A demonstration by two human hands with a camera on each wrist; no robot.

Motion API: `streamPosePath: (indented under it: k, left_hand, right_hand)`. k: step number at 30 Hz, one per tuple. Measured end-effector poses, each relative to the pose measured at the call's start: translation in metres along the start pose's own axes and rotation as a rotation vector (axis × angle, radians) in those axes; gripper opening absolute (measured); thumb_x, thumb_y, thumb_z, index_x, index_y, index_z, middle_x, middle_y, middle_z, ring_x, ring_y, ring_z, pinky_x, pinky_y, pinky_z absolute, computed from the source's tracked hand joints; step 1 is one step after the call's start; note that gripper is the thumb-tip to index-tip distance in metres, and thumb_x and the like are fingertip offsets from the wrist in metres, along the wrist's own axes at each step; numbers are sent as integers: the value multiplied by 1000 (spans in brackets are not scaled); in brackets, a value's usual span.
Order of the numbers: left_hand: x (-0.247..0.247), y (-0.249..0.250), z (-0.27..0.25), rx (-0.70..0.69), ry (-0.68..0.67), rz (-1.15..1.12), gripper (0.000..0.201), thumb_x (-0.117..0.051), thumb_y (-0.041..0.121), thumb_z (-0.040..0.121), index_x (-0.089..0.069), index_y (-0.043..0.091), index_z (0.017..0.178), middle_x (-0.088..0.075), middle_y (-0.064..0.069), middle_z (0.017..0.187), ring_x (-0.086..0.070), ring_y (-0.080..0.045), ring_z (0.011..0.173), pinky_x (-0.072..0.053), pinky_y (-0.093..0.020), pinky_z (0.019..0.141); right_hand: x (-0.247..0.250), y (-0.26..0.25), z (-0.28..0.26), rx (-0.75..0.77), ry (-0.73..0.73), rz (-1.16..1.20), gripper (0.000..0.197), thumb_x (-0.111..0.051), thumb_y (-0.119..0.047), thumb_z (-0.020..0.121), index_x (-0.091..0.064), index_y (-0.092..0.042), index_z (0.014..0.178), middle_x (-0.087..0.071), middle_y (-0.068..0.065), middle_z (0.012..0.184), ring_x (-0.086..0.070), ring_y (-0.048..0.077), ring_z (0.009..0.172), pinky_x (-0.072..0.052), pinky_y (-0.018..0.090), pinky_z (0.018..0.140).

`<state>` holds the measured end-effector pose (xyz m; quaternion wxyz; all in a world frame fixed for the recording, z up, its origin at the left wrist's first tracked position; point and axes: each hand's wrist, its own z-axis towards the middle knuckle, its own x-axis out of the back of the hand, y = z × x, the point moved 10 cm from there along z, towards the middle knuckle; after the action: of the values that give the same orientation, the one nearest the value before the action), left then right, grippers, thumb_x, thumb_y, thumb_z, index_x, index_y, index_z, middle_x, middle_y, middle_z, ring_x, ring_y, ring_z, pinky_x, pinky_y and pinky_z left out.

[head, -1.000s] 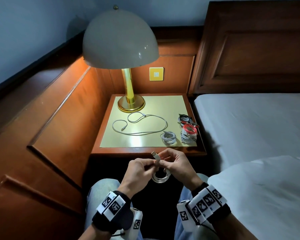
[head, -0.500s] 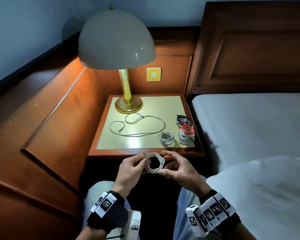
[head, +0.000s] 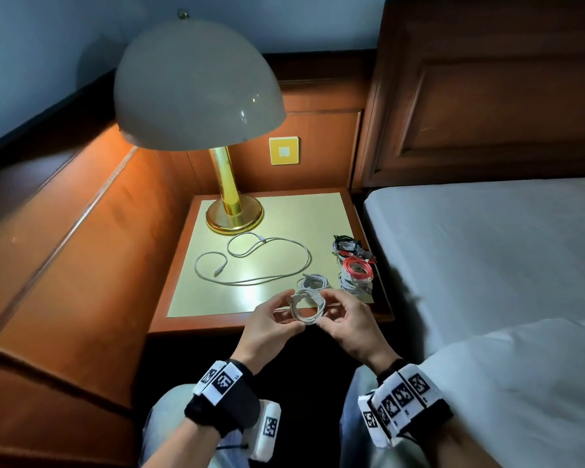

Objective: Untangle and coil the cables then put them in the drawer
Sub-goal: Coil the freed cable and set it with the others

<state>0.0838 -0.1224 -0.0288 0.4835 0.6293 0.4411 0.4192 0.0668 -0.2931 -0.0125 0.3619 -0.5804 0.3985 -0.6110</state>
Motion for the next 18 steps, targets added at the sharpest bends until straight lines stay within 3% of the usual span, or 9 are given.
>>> streamPosePath:
  k: [2, 4, 8, 11, 15, 18]
  left_hand:
    - [-2, 4, 21, -20, -6, 75, 59, -81, -1, 75, -63, 24, 125, -76, 4, 111, -72, -10, 102, -57, -30, 95]
    - [-3, 6, 43, -36, -9, 185, 60, -85, 8, 73, -65, 23, 128, -75, 8, 112, -71, -4, 101, -57, -29, 94]
    - [-3, 5, 77, -60, 11, 352, 66, -87, 16, 72, -63, 19, 134, -74, 7, 111, -69, 2, 96, -53, -16, 88]
    - [-5, -2, 95, -52, 7, 418, 67, -88, 22, 73, -62, 20, 135, -72, 7, 114, -67, -6, 102, -53, -22, 92]
    - [-7, -20, 109, -8, -20, 479, 70, -89, 35, 71, -63, 26, 135, -71, 8, 117, -65, -7, 104, -53, -28, 93]
    - [-6, -26, 113, 7, -11, 463, 69, -88, 36, 72, -61, 28, 136, -67, 8, 120, -63, -11, 104, -52, -28, 92]
  right_hand:
    - [4, 5, 18, -20, 20, -28, 44, -77, -5, 81, -66, -12, 123, -68, -3, 91, -60, -2, 67, -51, 11, 69]
    - [5, 9, 34, -42, 29, -51, 47, -75, -3, 83, -64, -10, 128, -69, -1, 96, -64, -4, 69, -51, 9, 67]
    - [6, 15, 60, -67, 48, -145, 46, -70, -4, 87, -61, -8, 133, -68, 0, 93, -63, 5, 70, -51, 11, 62]
    - [3, 23, 72, -95, 45, -225, 50, -66, -8, 89, -57, -10, 138, -67, 1, 100, -63, 9, 80, -49, 13, 72]
    - [-6, 30, 79, -109, 7, -271, 54, -62, -9, 93, -50, -9, 145, -60, 8, 130, -60, 9, 88, -44, 12, 80]
    - [-8, 35, 80, -104, 3, -299, 54, -62, -13, 94, -49, -10, 146, -56, 8, 135, -60, 19, 108, -47, 23, 97]
